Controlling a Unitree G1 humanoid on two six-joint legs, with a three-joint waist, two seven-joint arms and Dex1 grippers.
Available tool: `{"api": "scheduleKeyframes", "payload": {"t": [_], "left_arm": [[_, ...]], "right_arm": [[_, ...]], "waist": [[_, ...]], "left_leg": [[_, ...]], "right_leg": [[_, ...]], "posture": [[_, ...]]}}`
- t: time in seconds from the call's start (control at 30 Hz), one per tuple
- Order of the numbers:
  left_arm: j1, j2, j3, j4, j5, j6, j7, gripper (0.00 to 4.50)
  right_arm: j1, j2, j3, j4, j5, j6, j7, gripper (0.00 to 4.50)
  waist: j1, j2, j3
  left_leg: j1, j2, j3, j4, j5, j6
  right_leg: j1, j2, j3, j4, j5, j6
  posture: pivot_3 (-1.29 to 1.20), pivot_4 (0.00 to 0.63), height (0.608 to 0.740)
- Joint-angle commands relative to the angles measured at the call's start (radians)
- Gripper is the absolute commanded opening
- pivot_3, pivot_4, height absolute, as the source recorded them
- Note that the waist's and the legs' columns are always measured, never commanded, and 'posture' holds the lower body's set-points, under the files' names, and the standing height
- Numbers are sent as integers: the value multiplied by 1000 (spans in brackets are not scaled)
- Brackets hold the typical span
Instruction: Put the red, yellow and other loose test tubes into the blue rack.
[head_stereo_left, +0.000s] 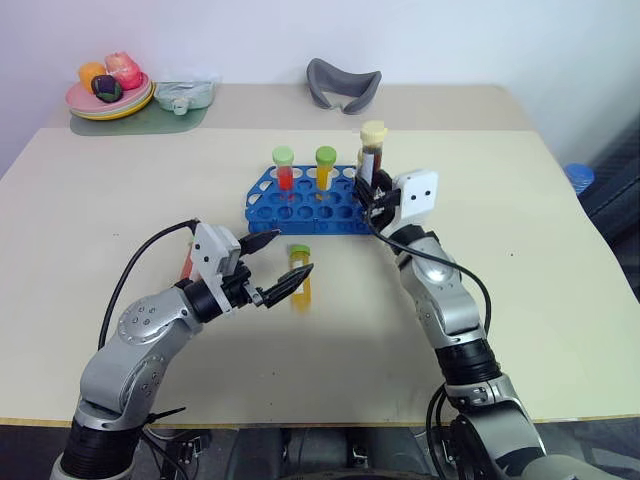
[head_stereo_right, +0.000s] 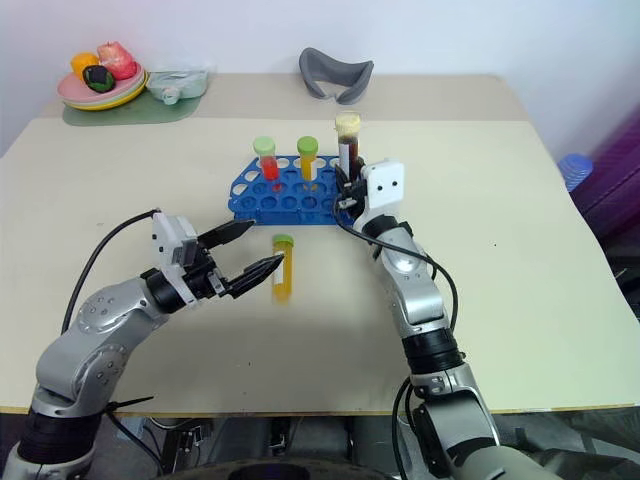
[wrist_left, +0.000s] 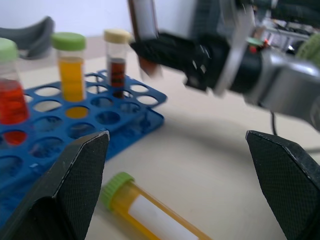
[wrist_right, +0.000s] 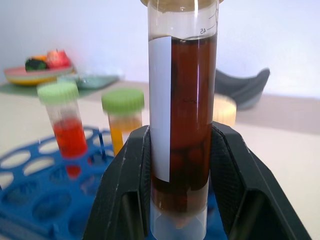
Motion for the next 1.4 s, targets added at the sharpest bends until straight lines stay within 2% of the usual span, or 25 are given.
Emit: {"api": "scheduleKeyframes", "payload": {"t": [0.03, 0.6, 0.93, 1.03, 1.17, 1.4], "left_arm": [[-17, -8, 30, -32, -26, -5, 13, 4500], [-29, -7, 23, -59, -50, 34, 45, 4500], [-43, -9, 13, -50, -52, 40, 48, 4500], [-39, -10, 12, -51, -52, 38, 47, 4500], [-25, -11, 12, -59, -52, 35, 46, 4500], [3, -6, 27, -59, -46, 23, 43, 4500]], "right_arm": [[-4, 23, -10, 28, -30, -72, 9, 1438], [-53, 80, -69, 286, -82, -283, 0, 1438], [-18, 106, -75, 335, -90, -341, 7, 1438], [-8, 109, -83, 327, -78, -345, 22, 2488], [-12, 110, -99, 289, -82, -356, 12, 4463], [23, 63, -101, 104, -70, -287, 54, 4463]], "waist": [[-1, 0, 0], [-1, 0, 0], [-1, 0, 0], [0, 0, 0], [-3, 0, 0], [0, 0, 0]], "left_leg": [[0, 0, 0, 0, 0, 0], [2, 0, 0, 0, 0, 0], [3, 0, 1, 0, 0, -1], [4, 0, 1, 0, 0, -1], [4, 0, 1, 0, 0, -1], [4, 0, 1, 0, 0, -1]], "right_leg": [[0, 0, 0, 0, 0, 0], [2, 0, 0, 1, 0, 0], [2, 0, 1, 1, 0, 0], [3, 0, 1, 1, 0, 0], [3, 0, 1, 2, 0, 0], [2, 0, 1, 2, 0, 0]], "posture": [[0, 150, 735], [0, 150, 735], [0, 150, 735], [0, 150, 735], [0, 150, 735], [0, 150, 735]]}}
